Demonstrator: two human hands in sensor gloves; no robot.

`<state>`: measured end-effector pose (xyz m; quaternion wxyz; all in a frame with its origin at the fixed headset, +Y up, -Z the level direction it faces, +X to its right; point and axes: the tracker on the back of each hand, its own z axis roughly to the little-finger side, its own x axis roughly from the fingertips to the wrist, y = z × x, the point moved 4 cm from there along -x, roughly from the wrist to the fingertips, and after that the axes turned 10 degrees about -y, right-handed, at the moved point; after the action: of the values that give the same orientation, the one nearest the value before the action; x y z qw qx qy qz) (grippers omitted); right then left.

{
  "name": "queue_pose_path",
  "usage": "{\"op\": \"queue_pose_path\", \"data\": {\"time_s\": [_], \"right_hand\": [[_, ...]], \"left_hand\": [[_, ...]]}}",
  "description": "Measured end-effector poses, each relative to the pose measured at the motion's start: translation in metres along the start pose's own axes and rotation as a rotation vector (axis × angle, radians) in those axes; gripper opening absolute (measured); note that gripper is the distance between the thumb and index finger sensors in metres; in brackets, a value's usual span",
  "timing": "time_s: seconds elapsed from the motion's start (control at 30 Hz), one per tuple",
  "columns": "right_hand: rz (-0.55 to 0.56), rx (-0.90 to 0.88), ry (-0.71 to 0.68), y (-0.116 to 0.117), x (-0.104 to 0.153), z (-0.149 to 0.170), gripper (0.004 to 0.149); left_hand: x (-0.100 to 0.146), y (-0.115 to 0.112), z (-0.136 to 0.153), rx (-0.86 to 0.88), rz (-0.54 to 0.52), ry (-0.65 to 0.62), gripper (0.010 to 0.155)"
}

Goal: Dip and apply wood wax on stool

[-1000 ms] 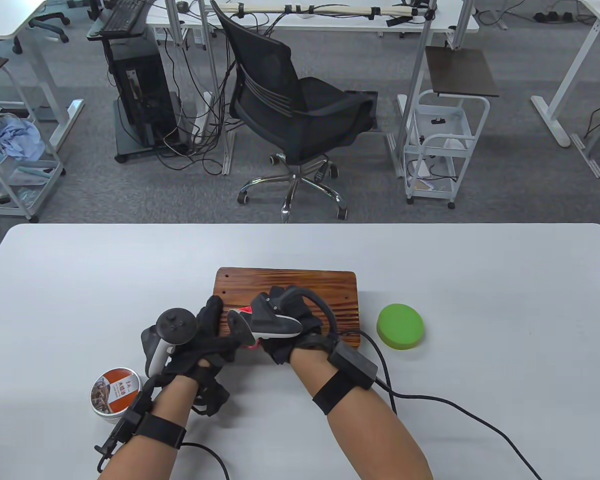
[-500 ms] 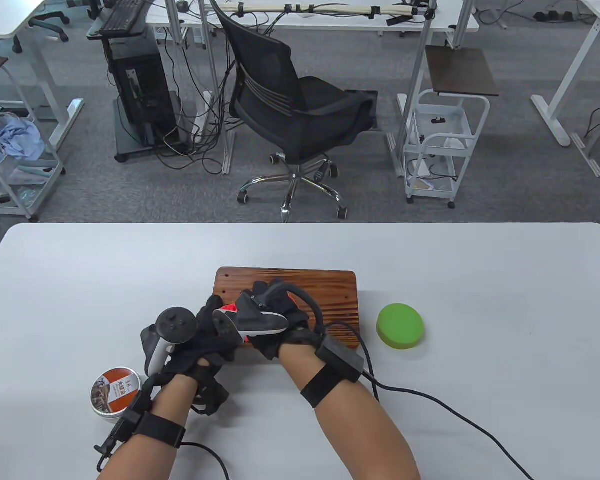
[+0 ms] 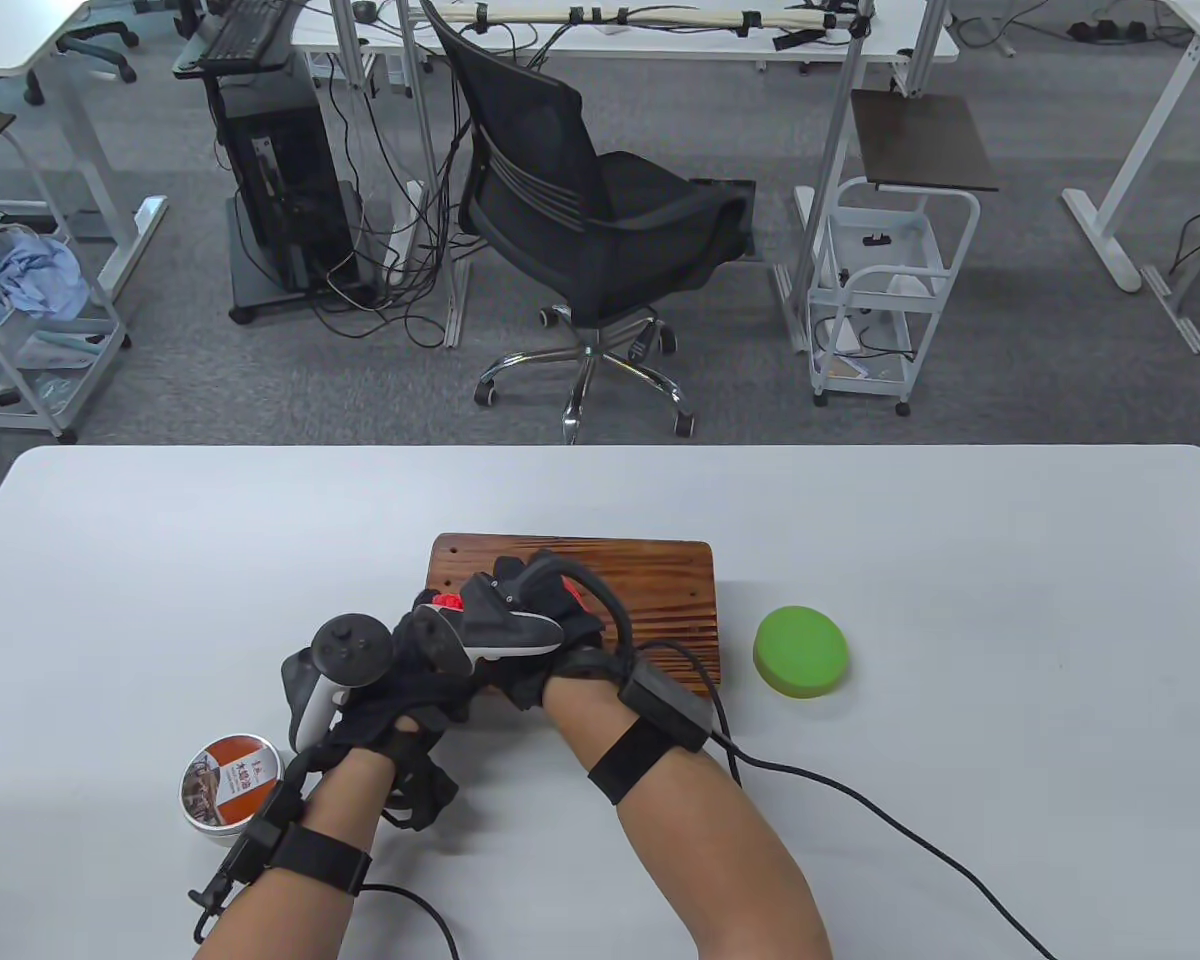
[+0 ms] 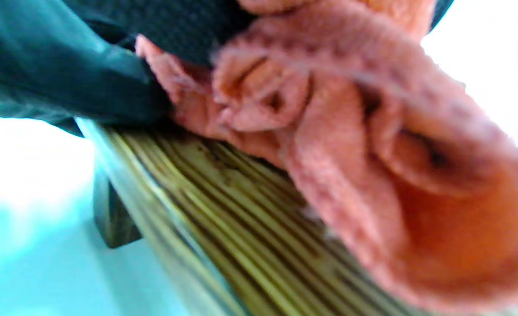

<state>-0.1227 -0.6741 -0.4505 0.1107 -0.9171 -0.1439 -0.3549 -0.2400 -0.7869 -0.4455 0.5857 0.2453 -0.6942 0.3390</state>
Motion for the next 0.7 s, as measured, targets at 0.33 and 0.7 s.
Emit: {"op": "queue_pose_path", "data": {"time_s": [0.33, 0.7], "right_hand": [[-0.034, -0.089, 0.363, 0.021, -0.015, 0.061, 0.055], [-0.020, -0.045, 0.091, 0.005, -0.010, 0.016, 0.054]], "left_hand": [[0.000, 0.000, 0.001, -0.002, -0.001, 0.000, 0.109], [0.000, 0.000, 0.001, -0.002, -0.002, 0.001, 0.109]]}}
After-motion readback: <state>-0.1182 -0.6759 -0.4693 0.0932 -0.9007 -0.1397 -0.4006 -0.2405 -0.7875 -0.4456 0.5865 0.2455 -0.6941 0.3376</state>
